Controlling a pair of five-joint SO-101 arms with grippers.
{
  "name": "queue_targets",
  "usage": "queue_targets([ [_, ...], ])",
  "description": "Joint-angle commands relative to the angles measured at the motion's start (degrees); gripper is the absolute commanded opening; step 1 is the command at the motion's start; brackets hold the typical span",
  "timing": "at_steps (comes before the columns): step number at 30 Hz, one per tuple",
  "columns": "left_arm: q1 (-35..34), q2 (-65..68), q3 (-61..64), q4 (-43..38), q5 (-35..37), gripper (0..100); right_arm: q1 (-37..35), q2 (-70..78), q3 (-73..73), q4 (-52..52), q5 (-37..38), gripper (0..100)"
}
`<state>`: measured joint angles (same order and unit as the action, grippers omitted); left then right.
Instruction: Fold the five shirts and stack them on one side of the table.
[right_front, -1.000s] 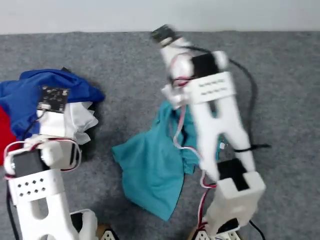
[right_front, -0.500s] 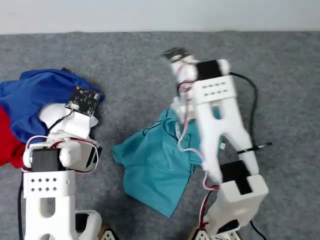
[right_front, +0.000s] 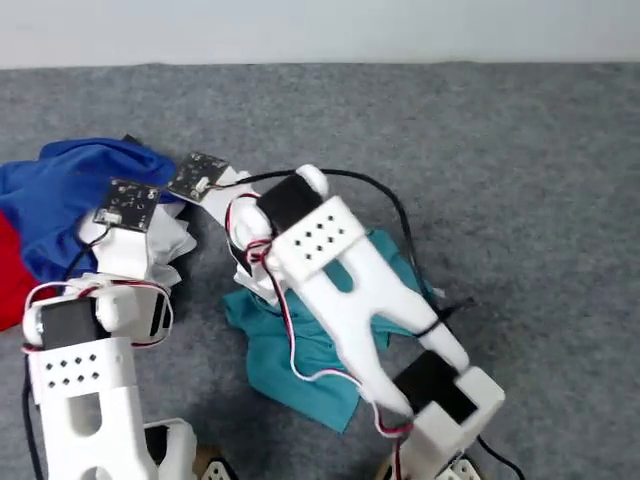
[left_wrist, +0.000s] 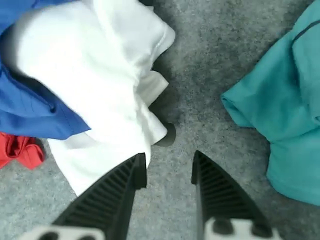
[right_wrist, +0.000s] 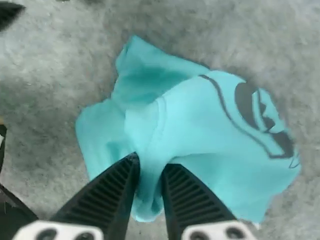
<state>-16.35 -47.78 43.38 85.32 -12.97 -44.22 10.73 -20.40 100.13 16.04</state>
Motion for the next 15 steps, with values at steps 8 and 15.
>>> queue_targets([
  [8, -0.4, -1.1, -0.5, 0.1, -0.8, 16, 3.8, -11.9, -2.5, 2.8, -9.1, 28.6],
  [15, 6.2, -1.1, -0.5, 0.1, -2.7, 15, 5.2, -19.8, 2.8, 2.8, -9.0, 22.7],
])
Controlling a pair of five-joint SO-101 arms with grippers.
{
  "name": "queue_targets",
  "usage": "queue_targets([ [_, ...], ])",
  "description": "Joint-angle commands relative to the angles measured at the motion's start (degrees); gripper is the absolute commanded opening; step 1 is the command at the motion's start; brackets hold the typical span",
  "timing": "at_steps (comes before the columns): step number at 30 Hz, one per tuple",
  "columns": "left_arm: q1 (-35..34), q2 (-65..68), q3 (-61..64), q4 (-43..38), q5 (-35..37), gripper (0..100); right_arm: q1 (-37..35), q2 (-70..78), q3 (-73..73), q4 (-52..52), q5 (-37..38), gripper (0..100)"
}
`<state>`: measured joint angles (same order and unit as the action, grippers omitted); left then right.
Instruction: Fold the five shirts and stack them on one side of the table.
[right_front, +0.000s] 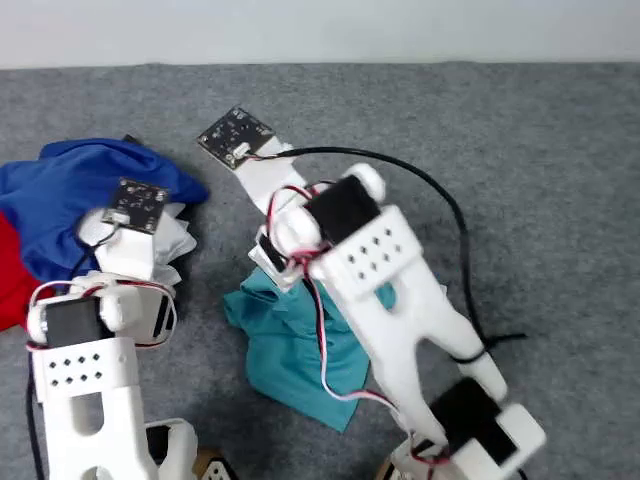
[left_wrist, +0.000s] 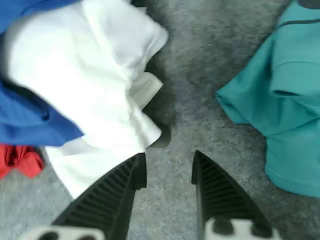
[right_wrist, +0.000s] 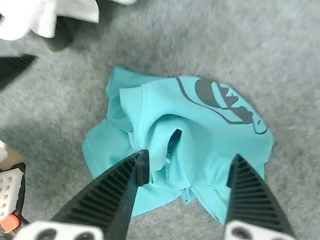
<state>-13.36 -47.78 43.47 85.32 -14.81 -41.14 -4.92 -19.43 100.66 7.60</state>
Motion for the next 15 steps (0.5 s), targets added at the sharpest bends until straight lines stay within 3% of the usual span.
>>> queue_targets([
  [1, 5.1, -1.1, -0.7, 0.0, -0.9, 15, 3.6, -4.4, 3.3, 2.2, -0.5, 22.1],
  [9, 20.5, 0.0, -0.1, -7.0, -1.0, 15, 25.3, -4.3, 11.6, 2.1, -0.5, 12.7],
  [15, 28.7, 12.7, -1.5, -10.2, -0.7, 17, 37.1, -4.7, 20.4, 2.1, 3.3, 12.1],
])
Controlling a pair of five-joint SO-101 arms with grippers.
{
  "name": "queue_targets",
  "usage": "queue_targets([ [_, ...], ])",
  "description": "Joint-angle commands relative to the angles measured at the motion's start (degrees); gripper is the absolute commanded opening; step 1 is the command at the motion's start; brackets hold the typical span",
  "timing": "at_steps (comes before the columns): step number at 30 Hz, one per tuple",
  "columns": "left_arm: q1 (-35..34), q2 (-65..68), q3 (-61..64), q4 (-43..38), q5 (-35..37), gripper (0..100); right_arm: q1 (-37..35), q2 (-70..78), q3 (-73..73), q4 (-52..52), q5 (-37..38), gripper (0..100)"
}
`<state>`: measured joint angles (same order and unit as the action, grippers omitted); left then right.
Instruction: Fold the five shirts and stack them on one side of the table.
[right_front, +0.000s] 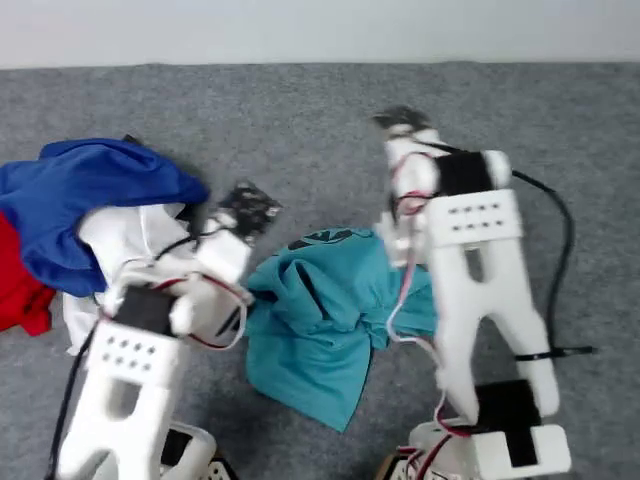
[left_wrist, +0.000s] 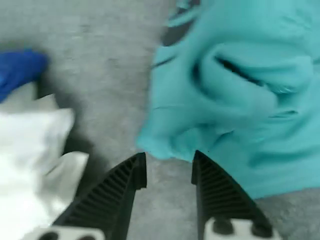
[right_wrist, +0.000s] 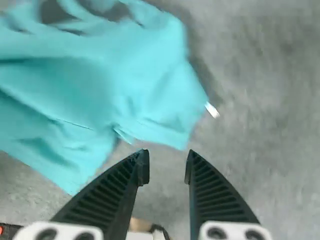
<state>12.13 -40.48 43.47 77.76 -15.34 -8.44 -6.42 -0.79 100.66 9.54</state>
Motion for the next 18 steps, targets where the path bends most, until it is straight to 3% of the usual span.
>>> queue_targets([
  [1, 4.3, 7.5, -2.5, -3.1, -0.2, 18, 5.7, -3.3, 2.8, 2.1, 1.4, 12.1],
  [15, 20.0, 23.7, -21.8, 0.4, -0.1, 20, 9.8, -2.9, 5.8, 2.1, 1.1, 12.1],
  [18, 20.3, 26.1, -22.7, -1.4, -0.1, 20, 9.8, -2.9, 5.8, 2.1, 1.1, 12.1],
])
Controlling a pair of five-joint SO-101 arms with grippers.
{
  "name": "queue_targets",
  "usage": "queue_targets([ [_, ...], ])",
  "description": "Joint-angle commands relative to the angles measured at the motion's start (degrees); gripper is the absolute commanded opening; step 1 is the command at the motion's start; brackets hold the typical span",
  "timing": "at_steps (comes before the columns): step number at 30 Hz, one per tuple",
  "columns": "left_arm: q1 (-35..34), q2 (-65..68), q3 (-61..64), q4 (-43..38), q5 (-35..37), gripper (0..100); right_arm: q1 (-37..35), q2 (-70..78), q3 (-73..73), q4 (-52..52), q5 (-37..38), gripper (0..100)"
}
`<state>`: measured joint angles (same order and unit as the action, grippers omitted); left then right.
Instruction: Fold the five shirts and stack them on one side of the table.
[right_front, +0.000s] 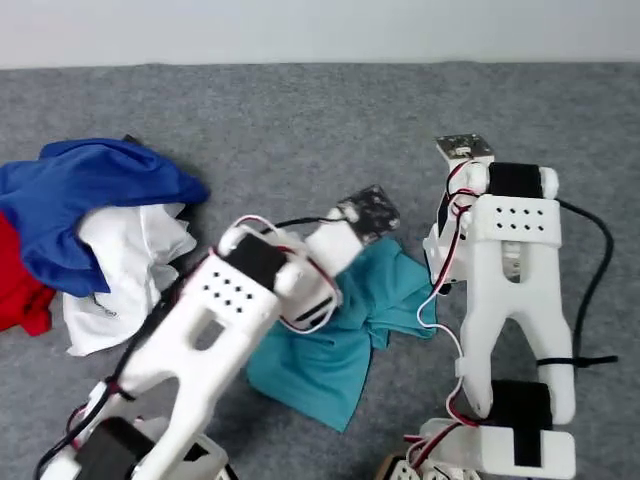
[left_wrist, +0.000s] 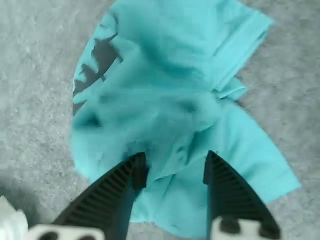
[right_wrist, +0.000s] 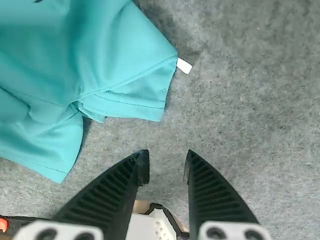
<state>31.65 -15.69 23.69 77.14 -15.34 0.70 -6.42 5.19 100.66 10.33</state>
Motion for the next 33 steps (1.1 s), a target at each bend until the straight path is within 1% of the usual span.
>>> queue_targets([
  [1, -0.3, 3.0, -2.9, -1.9, -0.1, 20, 0.7, -2.9, -0.2, 2.1, 0.3, 12.1],
  [4, -6.8, 9.5, -3.0, -6.5, -0.2, 19, 0.7, -2.9, -0.2, 2.1, 0.3, 12.1],
  [9, -21.1, 18.3, -3.8, -14.2, -0.6, 19, 0.7, -2.9, -0.2, 2.1, 0.3, 12.1],
  [15, -32.3, 23.6, -6.0, -14.1, -4.7, 19, 0.6, -2.8, -0.2, 2.1, 0.3, 12.1],
  [18, -35.7, 23.5, -7.2, -10.7, -7.1, 19, 0.4, -2.8, -0.2, 2.1, 0.2, 12.1],
  [21, -36.2, 23.5, -10.3, -2.9, -8.5, 19, 0.4, -2.8, -0.2, 2.1, 0.2, 12.1],
  [24, -34.5, 23.5, -13.9, 3.6, -8.5, 19, 0.4, -2.8, -0.2, 2.0, 0.2, 12.1],
  [29, -30.0, 23.2, -21.5, 11.5, -8.5, 19, 0.4, -2.8, -0.2, 2.0, 0.2, 12.1],
  [33, -24.5, 19.3, -26.0, 15.5, -8.5, 19, 0.5, -2.8, -0.2, 2.0, 0.2, 12.1],
])
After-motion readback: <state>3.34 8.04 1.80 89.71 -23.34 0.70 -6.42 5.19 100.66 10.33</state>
